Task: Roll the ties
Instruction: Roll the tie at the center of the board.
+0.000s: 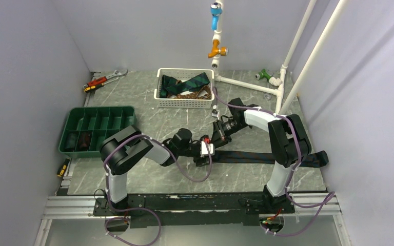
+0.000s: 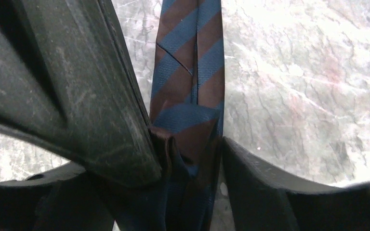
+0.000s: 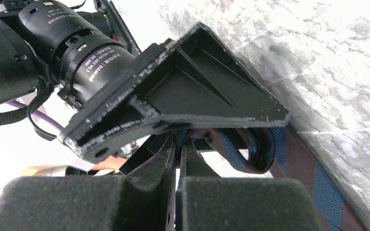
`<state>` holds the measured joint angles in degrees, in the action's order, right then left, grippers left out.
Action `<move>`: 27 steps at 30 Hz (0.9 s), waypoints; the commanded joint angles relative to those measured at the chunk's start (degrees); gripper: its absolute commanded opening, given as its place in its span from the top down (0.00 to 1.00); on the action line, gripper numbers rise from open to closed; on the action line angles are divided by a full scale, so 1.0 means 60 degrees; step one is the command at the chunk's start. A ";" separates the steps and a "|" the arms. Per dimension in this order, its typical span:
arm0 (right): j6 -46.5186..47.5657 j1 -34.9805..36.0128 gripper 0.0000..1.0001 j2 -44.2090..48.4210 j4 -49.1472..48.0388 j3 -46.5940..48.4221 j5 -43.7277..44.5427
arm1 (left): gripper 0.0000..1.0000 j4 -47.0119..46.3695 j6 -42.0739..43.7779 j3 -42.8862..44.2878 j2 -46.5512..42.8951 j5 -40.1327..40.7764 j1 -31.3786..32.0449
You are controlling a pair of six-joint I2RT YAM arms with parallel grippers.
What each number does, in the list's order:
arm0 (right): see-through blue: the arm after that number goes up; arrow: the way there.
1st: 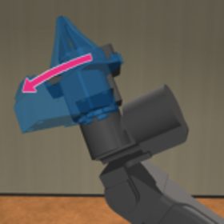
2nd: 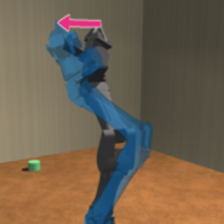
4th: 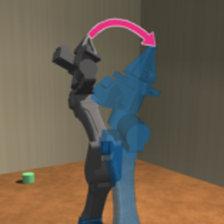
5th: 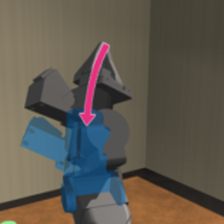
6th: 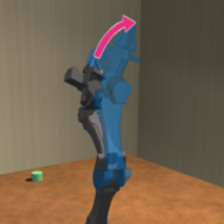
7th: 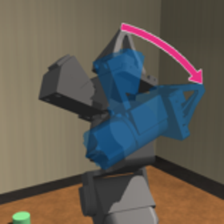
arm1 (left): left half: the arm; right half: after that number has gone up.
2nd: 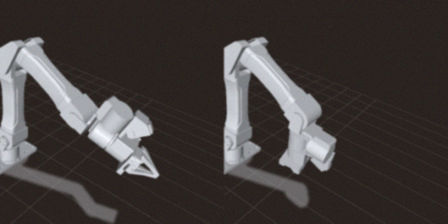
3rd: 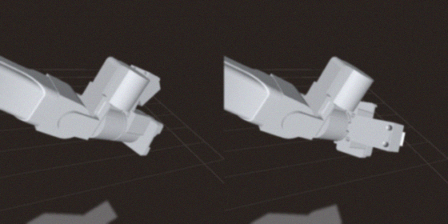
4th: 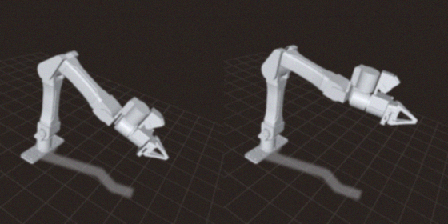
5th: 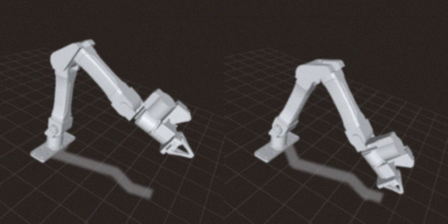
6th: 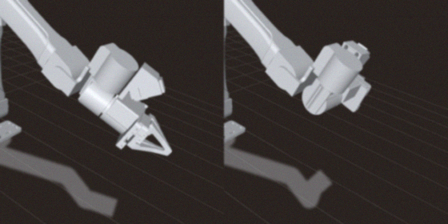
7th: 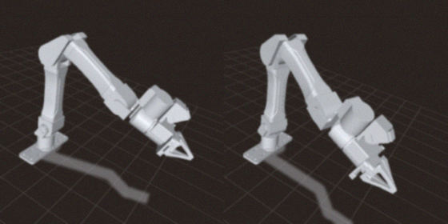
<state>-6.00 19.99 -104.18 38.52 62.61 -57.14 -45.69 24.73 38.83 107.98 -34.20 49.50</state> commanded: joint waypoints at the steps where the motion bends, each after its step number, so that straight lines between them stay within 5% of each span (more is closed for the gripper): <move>1: 0.0166 0.0016 1.00 0.0355 0.0207 0.0416 -0.0308 | 0.35 0.0690 0.0260 0.0419 0.0255 -0.0157 0.0079; 7: 0.0656 -0.0194 1.00 0.0287 0.0808 0.0438 0.0150 | 0.61 0.2159 0.0475 0.0190 -0.0060 -0.0331 -0.0107; 16: 0.1644 -0.0636 1.00 -0.0089 0.1500 0.0419 0.1265 | 0.64 0.2730 0.0742 -0.0216 -0.0478 -0.0168 -0.0205; 27: 0.1743 -0.0627 1.00 -0.0915 0.0450 0.0024 0.3543 | 0.65 0.2646 0.0645 -0.0180 -0.0422 -0.0444 -0.0300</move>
<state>2.42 17.39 -108.12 45.41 63.02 -45.84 -36.62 28.49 39.59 105.58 -35.24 48.51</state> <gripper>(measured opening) 0.024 0.340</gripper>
